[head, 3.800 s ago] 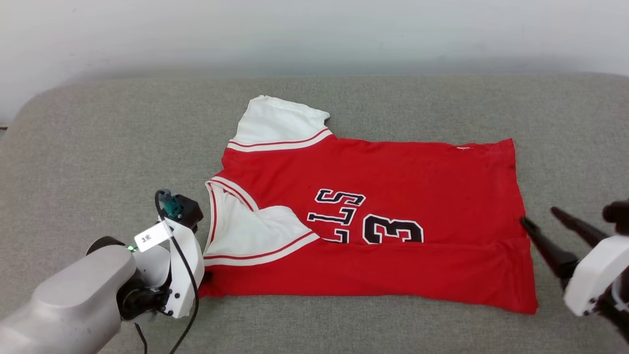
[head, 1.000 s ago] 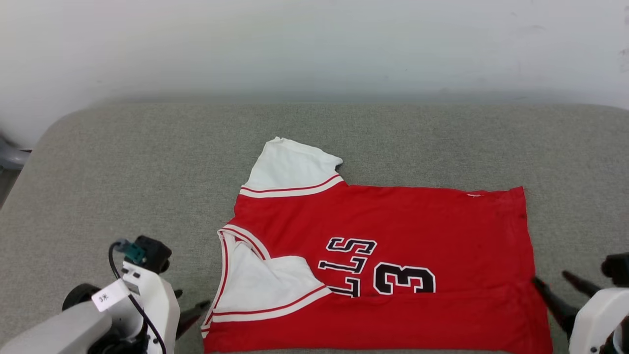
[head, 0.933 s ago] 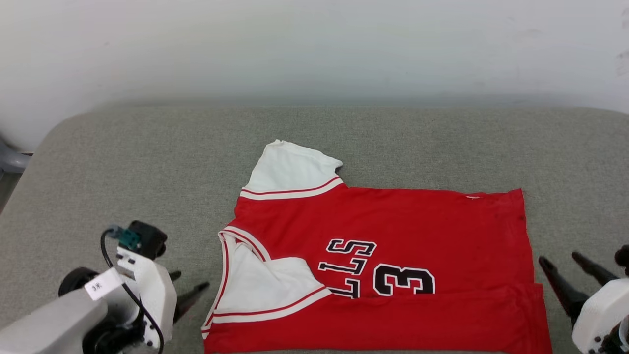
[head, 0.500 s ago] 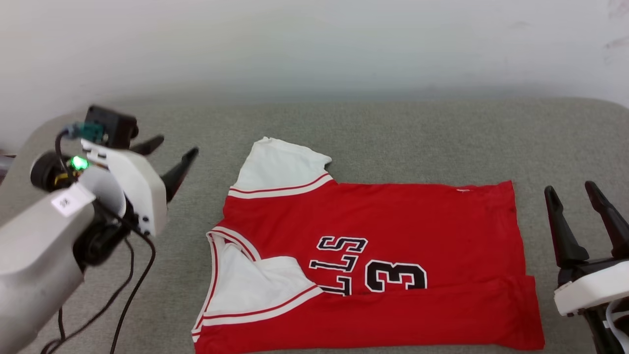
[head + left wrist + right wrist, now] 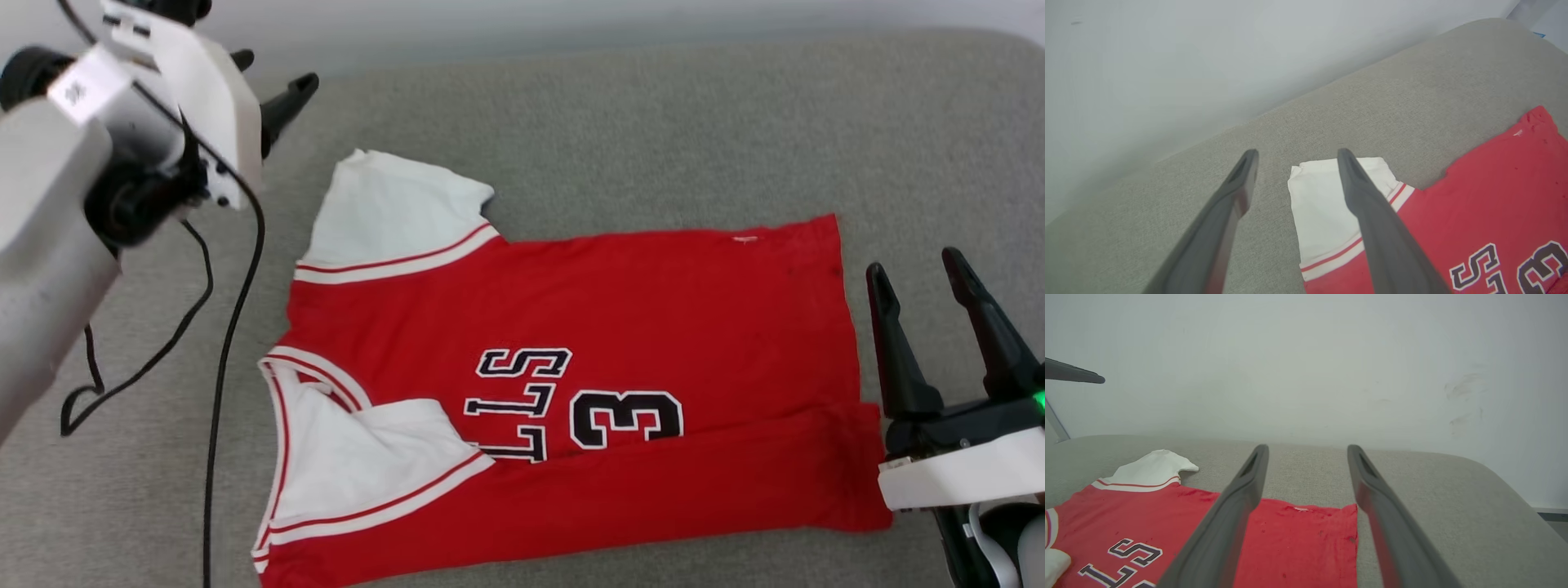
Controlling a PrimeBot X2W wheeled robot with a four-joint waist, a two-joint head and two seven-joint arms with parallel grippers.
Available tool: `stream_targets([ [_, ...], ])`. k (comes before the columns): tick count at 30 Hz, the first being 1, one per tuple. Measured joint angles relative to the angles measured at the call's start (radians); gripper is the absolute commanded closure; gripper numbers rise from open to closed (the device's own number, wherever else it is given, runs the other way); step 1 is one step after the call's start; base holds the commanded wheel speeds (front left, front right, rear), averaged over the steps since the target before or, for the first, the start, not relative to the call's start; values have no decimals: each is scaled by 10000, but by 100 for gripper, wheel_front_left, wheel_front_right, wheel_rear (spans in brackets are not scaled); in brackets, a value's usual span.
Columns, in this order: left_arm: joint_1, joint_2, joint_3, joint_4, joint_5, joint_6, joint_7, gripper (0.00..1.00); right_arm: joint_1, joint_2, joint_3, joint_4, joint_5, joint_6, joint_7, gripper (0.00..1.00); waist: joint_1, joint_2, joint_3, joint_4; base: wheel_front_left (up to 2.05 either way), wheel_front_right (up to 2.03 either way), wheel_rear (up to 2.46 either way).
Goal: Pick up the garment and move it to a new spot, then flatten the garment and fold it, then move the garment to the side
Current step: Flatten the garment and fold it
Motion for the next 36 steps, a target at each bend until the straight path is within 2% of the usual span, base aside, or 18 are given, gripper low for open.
stream_targets([
  [7, -1171, -247, -345, 1116, -593, -228, 2890, 0, -394, 82, 153, -355, -138, 0, 44, 0, 1, 0, 1158, -438, 0, 0, 0],
  [11, -1617, -263, -732, 1394, -412, -301, 3852, 0, -541, 86, 146, -483, -148, 0, 88, 0, 1, 0, 1726, -634, 0, 0, 0],
  [20, -1855, -535, -1037, 1904, -322, -384, 4263, 0, -873, 148, 159, -477, -144, 0, 2, 0, 1, 0, 2778, -896, 0, 0, 0],
  [25, -1972, -579, -1277, 2031, -226, -428, 4410, 0, -1022, 134, 171, -288, -109, 0, -86, 0, -1, 0, 2981, -959, 0, 0, 0],
  [27, -1973, -589, -1367, 2015, -182, -435, 4412, 97, -1022, 123, 148, -228, -79, 0, -90, 0, -1, 0, 2956, -950, 0, 0, 0],
  [28, -1964, -596, -1390, 2015, -178, -443, 4374, 100, -1023, 119, 127, -205, -56, 0, -92, 0, -1, 0, 2931, -939, 0, 0, 0],
  [32, -1772, -635, -1384, 1939, -261, -458, 3825, 100, -1113, 12, 12, -148, -25, 0, -90, 0, 0, 0, 2739, -867, 0, 0, 0],
  [36, -1512, -575, -1404, 1513, -403, -458, 3122, 100, -1572, -518, -424, -291, 150, 0, 115, 0, -1, 0, 2380, -786, 0, 0, 0],
])
